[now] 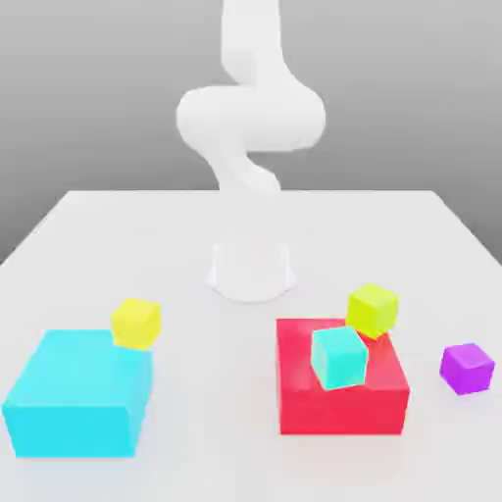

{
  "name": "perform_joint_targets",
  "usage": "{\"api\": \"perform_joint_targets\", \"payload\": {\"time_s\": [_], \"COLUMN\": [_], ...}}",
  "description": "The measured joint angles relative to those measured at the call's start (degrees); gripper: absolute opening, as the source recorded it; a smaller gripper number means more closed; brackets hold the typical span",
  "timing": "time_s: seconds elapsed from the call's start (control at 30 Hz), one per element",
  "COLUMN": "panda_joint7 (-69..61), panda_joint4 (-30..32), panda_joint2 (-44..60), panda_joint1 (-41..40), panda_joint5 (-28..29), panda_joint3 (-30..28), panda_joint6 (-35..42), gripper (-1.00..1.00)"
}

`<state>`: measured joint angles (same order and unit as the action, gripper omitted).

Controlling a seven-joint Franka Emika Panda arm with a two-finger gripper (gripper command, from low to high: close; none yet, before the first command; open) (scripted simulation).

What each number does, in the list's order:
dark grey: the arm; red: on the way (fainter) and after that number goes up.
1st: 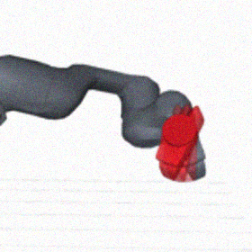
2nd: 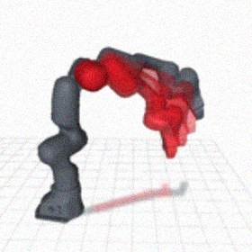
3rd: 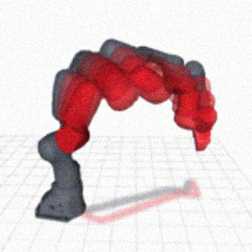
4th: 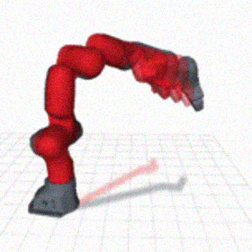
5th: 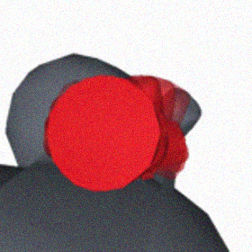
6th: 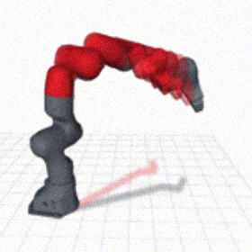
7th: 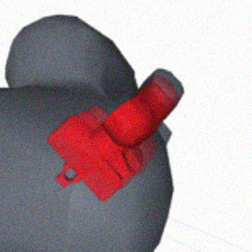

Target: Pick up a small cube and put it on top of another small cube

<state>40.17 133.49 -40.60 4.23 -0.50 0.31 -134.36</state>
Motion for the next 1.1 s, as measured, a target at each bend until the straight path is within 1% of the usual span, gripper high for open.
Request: {"api": "perform_joint_targets", "payload": {"time_s": [0.27, 0.53, 0.67, 0.77, 0.93, 0.97, 1.1], "panda_joint7": [-18.3, -35.3, -41.8, -45.2, -42.7, -42.2, -42.1], "panda_joint4": [5.5, 11.0, 13.7, 15.6, 14.4, 14.0, 14.0], "panda_joint2": [17.0, 33.5, 41.9, 48.3, 58.8, 60.7, 60.7], "panda_joint1": [13.0, 22.8, 28.9, 31.3, 34.8, 35.7, 35.7], "panda_joint5": [-1.5, -1.6, 0.9, 4.7, 10.5, 11.2, 11.2], "panda_joint3": [2.1, 7.3, 10.2, 11.2, 7.6, 6.5, 6.6], "panda_joint6": [-8.3, -16.5, -20.6, -23.7, -31.4, -33.0, -32.9], "gripper": [0.0, 0.0, 0.0, 0.0, 0.0, -1.0, -1.0]}}
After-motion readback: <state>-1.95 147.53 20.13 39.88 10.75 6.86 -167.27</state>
